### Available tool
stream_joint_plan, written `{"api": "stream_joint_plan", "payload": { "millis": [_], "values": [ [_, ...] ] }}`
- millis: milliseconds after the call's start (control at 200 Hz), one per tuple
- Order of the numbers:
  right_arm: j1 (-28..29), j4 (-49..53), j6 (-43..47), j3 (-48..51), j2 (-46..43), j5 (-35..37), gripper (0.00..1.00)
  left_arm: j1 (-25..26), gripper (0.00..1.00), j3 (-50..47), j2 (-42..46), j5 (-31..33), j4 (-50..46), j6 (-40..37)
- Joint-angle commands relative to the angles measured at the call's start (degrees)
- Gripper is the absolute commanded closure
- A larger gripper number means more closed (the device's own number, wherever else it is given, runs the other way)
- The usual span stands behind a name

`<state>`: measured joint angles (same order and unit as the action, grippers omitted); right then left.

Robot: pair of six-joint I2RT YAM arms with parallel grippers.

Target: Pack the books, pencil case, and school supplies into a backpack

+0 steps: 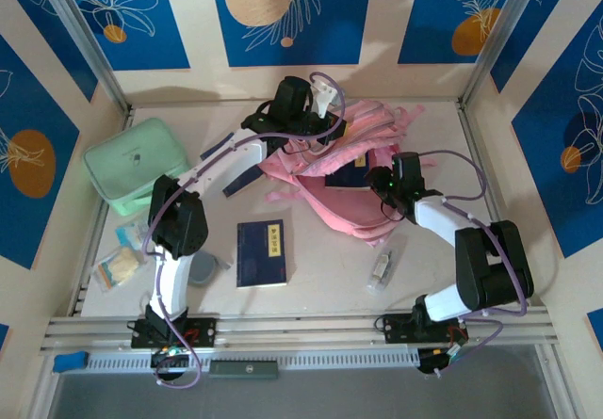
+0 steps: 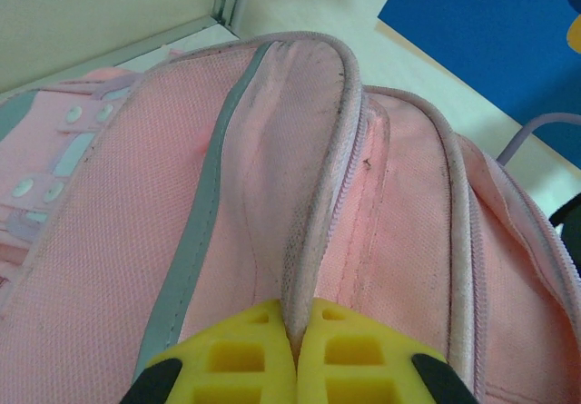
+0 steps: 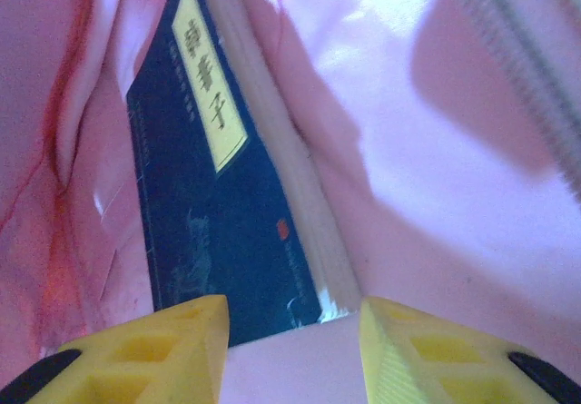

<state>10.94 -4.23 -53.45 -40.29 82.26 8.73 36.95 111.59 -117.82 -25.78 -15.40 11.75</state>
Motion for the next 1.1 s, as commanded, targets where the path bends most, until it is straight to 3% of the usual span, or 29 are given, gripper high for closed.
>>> {"api": "stream_joint_plan", "payload": {
  "millis": [0,475,630,725,855,1095],
  "values": [
    [0.98,4.11,3.01,1.82,-6.16,-1.37,0.57,-0.65,1.00,0.40,2.73,-4.20,5.91,0.29],
    [-0.13,33.26,6.51,2.29,-33.26,-7.15,0.55,-0.02,0.98,-6.52,0.16,-8.03,2.83,3.87],
    [0.32,38.05,9.67,-2.64,-35.79,-11.40,0.53,0.20,0.82,-9.95,1.62,-8.45,3.15,5.36],
    [1.11,40.80,11.65,-6.30,-34.48,-13.54,0.53,0.09,0.61,-11.53,3.76,-9.00,3.15,7.34],
    [3.49,44.13,13.57,-10.52,-32.05,-15.32,0.53,-0.68,0.47,-19.01,10.17,-10.35,8.80,12.92],
    [12.27,45.81,13.28,-12.23,-26.76,-16.71,0.51,-5.18,0.38,-41.25,27.06,-4.94,12.78,24.57]
  ]
}}
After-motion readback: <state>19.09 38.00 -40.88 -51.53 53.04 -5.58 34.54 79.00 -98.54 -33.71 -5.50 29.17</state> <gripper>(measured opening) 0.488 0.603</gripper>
